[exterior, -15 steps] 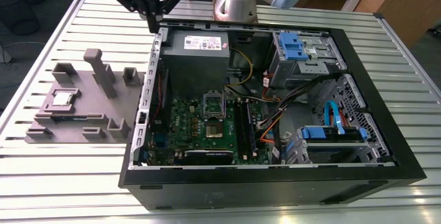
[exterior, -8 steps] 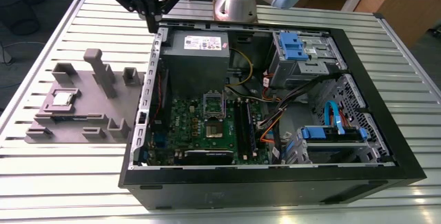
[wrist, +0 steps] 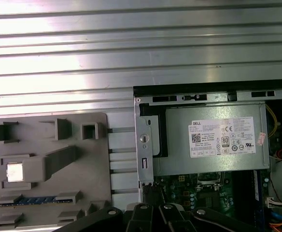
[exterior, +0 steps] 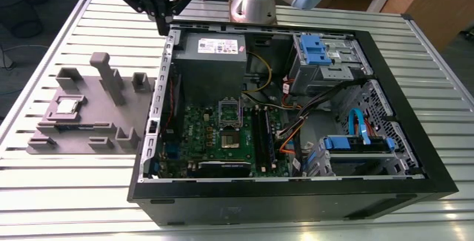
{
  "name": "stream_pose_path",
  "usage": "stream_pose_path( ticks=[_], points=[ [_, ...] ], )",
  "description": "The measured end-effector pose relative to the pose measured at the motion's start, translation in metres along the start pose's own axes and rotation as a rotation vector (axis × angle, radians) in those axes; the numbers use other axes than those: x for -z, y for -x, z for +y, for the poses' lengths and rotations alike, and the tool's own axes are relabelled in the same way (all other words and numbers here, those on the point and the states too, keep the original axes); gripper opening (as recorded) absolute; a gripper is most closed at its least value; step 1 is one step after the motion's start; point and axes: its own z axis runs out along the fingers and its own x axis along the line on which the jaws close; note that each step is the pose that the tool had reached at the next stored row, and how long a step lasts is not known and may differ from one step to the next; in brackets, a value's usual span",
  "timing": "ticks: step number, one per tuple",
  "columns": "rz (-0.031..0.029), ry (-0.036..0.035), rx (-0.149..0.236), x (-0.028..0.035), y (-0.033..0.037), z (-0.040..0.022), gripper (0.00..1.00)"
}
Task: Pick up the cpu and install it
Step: 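Reach for the cpu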
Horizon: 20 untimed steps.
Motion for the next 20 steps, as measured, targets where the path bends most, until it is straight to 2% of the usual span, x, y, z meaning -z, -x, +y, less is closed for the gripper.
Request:
stream_pose_path(
  ticks=[20],
  points=[
    [0.0000,0.0000,0.000,0.0002,-0.0057,-0.0004,0.10]
  ],
)
